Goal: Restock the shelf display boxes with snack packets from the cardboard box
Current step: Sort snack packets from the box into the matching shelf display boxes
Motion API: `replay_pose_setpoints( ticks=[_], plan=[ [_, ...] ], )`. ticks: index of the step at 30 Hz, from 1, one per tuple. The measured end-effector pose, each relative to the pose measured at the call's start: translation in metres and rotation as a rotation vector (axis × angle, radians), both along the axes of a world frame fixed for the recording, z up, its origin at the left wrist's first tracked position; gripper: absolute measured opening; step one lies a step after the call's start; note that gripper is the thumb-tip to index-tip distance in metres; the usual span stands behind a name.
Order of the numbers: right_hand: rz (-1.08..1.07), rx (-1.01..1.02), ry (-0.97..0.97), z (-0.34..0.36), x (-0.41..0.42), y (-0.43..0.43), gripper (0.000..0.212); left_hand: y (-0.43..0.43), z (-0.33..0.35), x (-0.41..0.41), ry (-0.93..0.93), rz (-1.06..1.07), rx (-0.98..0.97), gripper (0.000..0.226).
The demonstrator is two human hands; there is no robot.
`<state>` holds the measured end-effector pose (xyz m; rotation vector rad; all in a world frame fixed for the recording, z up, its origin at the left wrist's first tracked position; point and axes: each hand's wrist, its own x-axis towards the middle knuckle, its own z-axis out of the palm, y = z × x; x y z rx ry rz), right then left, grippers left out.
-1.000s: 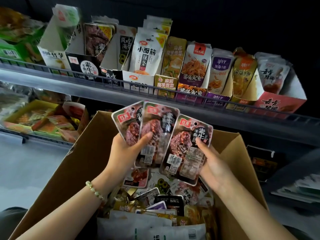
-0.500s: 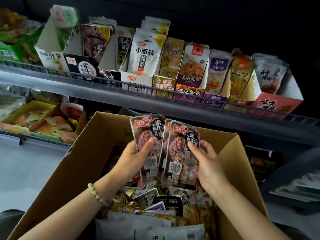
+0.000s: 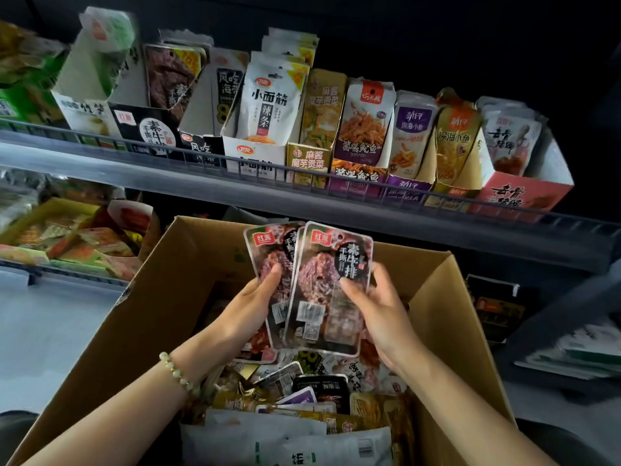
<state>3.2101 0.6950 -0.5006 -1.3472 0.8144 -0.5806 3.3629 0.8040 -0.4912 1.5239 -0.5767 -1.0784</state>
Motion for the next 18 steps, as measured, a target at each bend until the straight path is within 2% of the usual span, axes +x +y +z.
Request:
replay_pose_setpoints(
  ticks=[3,6,9,11,12,14,16,18],
  plan=[
    [-0.111,-0.021,-0.110,0.004,-0.005,-0.011,0.021,0.000,-0.001,0.005,0.076,0.048,-0.018,0.035],
    [-0.184,-0.260,0.027,0.009,-0.013,-0.024,0.027,0.001,-0.004,0.010,0.107,0.041,-0.006,0.041],
    [-0.056,-0.370,0.127,0.013,-0.012,-0.010,0.019,0.000,-0.007,0.000,0.091,-0.081,0.048,0.062],
    [0.088,-0.433,0.241,0.012,-0.002,0.007,0.015,0.000,-0.016,-0.009,0.143,-0.202,0.017,0.079],
    [0.162,-0.455,0.280,0.011,0.002,0.014,0.018,-0.001,-0.018,-0.013,0.176,-0.263,0.011,0.086],
    [0.264,-0.464,0.327,0.005,0.006,0.022,0.036,0.002,-0.017,-0.019,0.192,-0.338,-0.004,0.091],
    [0.284,-0.428,0.340,0.001,0.006,0.021,0.038,0.005,-0.017,-0.020,0.159,-0.299,-0.027,0.069],
    [0.275,-0.355,0.284,0.000,0.005,0.017,0.026,0.006,-0.018,-0.016,0.172,-0.230,-0.038,0.048]
  ],
)
